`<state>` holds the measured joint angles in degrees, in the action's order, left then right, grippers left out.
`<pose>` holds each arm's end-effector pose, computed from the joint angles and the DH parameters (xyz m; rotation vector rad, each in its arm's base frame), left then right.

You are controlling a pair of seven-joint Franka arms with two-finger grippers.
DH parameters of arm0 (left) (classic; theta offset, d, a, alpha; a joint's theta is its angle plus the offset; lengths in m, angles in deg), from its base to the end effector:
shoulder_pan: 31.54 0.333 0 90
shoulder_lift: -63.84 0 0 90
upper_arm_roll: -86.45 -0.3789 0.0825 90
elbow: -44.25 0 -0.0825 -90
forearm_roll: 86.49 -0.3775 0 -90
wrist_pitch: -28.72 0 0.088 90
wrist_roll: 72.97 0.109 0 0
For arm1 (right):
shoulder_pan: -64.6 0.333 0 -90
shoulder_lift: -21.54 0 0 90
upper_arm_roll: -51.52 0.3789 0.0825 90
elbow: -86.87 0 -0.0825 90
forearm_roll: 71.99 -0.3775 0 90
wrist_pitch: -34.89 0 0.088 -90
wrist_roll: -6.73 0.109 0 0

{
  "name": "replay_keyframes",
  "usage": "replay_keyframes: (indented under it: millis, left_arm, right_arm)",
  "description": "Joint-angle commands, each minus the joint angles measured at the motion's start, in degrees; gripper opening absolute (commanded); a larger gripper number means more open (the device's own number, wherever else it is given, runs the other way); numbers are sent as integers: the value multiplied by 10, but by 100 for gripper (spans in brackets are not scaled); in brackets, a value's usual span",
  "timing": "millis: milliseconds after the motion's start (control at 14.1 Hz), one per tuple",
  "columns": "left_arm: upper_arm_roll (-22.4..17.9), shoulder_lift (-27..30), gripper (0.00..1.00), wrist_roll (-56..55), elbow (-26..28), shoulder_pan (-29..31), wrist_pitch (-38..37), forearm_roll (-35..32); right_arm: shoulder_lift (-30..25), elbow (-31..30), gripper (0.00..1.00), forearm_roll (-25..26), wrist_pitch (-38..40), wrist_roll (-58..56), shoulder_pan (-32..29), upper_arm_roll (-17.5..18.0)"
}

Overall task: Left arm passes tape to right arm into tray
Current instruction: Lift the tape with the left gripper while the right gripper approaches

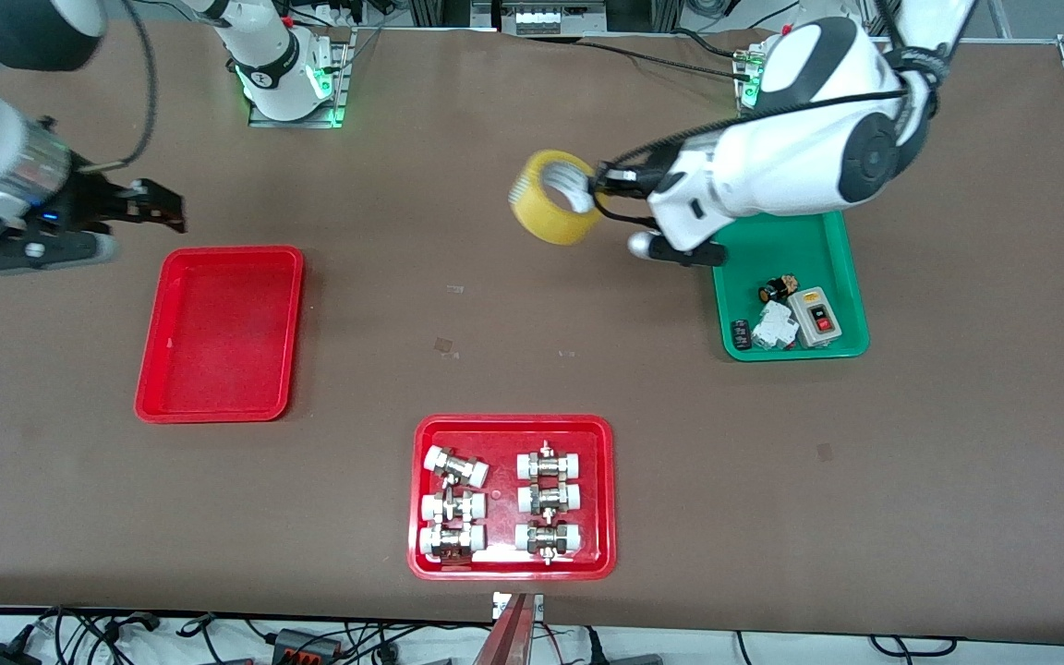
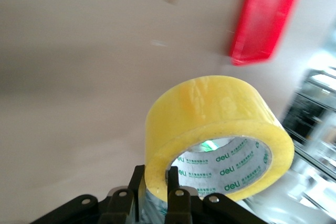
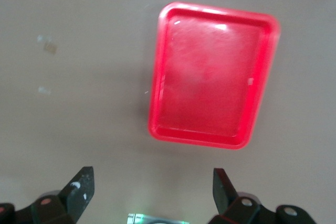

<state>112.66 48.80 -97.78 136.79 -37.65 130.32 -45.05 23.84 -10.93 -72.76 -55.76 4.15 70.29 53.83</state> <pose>0.5286 -0.3622 0.5677 2.3974 0.0751 -0.5854 0.5471 0.0779 0.6014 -3.1105 -0.2862 0.2590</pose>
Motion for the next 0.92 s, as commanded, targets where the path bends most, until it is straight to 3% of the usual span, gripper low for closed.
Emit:
replay_keyframes:
  millis: [0, 142, 284, 355, 639, 852]
  left_arm:
    - [1, -66, 0, -46, -74, -36, 64, 56]
    - [2, -76, 0, -71, -74, -55, 133, 105]
    - [2, -80, 0, -73, -74, -57, 142, 110]
    - [2, -81, 0, -74, -74, -56, 140, 111]
    - [2, -80, 0, -82, -75, -52, 137, 111]
    - [2, -79, 0, -89, -75, -50, 136, 110]
  right_arm:
    - [17, 42, 100, -46, 26, -10, 20, -1]
    - [17, 54, 100, -153, 19, -4, 30, 0]
    - [29, 81, 100, -288, 2, 4, 37, 0]
    - [38, 97, 100, -329, -15, 15, 39, 0]
    - [70, 106, 100, -475, -66, 22, 51, 0]
    - [96, 107, 100, -501, -69, 9, 66, 0]
